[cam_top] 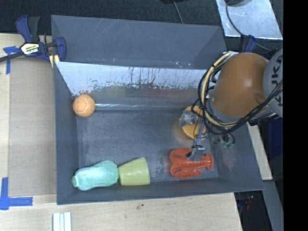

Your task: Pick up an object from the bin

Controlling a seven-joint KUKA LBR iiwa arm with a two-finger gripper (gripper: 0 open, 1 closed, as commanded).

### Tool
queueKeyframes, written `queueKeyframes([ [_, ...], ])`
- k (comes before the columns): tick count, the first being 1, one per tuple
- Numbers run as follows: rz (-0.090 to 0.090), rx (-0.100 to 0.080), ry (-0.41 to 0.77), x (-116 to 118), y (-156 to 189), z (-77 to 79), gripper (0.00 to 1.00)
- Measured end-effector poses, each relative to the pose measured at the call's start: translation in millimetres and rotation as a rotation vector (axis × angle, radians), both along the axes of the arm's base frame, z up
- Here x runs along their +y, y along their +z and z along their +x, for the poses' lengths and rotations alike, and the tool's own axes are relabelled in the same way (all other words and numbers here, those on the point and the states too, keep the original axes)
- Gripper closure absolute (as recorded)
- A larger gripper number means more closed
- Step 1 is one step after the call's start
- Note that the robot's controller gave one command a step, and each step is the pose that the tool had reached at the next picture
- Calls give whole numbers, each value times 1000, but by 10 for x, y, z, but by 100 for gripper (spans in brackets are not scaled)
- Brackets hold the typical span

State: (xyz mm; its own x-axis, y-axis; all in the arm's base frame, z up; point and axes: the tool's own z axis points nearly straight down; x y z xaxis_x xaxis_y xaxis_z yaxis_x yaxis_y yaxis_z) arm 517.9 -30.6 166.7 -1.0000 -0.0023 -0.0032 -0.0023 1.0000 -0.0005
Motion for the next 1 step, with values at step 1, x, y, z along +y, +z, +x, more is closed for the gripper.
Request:
queueKeyframes([
  [1, -1, -4, 22, -433, -284, 488, 0],
])
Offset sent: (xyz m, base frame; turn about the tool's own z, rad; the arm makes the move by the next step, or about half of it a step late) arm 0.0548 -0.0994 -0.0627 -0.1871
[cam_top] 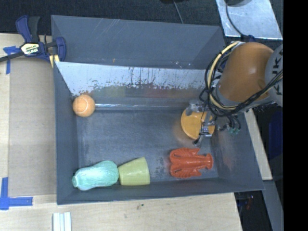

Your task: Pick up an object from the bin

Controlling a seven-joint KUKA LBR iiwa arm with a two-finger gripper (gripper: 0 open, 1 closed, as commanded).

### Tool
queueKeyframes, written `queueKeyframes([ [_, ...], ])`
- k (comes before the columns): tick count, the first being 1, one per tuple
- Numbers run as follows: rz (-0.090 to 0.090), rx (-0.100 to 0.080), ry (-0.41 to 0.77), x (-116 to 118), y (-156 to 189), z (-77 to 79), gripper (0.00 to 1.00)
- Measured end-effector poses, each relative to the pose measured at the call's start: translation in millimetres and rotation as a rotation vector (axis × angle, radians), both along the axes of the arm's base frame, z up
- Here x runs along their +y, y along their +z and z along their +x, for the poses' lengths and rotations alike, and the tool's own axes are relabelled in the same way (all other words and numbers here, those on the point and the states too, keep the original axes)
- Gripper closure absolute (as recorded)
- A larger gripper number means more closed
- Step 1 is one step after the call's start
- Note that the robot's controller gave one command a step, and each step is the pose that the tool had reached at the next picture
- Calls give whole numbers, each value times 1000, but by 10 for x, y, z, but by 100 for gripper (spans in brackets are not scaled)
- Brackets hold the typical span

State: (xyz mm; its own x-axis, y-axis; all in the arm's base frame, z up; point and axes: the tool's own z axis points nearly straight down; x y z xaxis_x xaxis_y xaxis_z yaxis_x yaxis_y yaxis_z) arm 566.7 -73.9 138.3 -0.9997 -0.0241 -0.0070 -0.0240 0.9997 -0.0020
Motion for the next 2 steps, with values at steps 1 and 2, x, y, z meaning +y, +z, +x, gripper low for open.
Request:
queueKeyframes([
  [1, 0, -2, 157, -580, -344, 62, 0],
  [2, 5, -4, 22, 14, -223, 68, 0],
])
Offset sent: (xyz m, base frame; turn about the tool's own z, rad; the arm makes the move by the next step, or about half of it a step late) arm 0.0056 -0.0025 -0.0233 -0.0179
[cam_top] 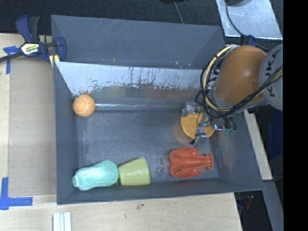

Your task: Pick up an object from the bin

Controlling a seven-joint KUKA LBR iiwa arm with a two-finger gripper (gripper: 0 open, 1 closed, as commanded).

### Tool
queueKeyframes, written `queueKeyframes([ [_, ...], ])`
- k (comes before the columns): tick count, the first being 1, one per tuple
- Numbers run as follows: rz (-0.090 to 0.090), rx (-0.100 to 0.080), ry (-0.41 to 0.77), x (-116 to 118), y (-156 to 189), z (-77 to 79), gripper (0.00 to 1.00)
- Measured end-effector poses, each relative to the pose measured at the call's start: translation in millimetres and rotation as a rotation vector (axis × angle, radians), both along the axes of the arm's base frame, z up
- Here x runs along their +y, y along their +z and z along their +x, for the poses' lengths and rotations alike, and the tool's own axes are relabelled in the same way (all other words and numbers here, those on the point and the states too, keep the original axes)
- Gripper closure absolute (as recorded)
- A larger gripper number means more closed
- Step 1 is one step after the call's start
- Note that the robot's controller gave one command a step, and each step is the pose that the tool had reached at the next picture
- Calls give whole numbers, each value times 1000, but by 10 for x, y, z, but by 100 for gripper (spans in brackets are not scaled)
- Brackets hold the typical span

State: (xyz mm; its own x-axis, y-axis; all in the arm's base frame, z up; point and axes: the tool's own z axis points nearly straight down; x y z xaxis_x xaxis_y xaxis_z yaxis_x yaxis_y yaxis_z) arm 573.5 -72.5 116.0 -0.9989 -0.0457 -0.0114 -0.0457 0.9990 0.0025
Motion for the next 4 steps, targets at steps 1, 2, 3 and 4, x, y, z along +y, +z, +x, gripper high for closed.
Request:
queueKeyframes([
  [1, -8, 0, 63, -473, -384, 105, 100],
  [2, -7, 0, 63, -473, -384, 105, 100],
  [3, -10, -10, 88, -416, 373, -29, 100],
  [4, -7, -1, 93, -339, 472, -39, 100],
])
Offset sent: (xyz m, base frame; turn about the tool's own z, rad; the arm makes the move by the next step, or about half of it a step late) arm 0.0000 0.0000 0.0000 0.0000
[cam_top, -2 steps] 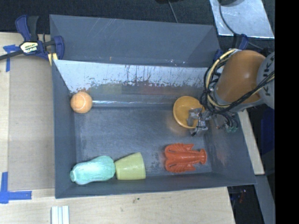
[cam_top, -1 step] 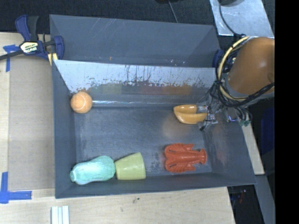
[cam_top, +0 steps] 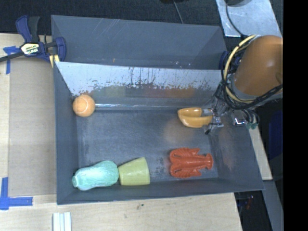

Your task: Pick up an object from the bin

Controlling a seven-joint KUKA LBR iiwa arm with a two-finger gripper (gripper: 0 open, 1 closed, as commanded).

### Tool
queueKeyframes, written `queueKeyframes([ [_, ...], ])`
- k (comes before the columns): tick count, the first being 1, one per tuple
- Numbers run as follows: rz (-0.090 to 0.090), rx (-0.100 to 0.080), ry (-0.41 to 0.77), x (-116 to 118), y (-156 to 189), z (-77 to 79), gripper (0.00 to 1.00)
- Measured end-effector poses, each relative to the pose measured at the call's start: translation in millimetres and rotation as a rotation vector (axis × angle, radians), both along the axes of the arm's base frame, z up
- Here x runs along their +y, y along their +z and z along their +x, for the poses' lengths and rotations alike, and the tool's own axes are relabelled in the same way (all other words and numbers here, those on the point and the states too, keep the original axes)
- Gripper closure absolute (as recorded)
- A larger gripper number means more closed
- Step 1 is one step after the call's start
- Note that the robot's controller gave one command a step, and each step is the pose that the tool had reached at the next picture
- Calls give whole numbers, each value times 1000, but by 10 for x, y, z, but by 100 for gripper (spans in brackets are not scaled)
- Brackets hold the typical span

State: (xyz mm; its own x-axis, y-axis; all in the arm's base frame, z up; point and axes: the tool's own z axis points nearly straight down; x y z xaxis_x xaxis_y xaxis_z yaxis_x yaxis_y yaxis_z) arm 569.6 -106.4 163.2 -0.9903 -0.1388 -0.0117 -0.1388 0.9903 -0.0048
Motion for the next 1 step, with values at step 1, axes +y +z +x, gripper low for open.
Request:
queueKeyframes([
  [1, -1, -3, 2, 77, 1198, -106, 100],
])
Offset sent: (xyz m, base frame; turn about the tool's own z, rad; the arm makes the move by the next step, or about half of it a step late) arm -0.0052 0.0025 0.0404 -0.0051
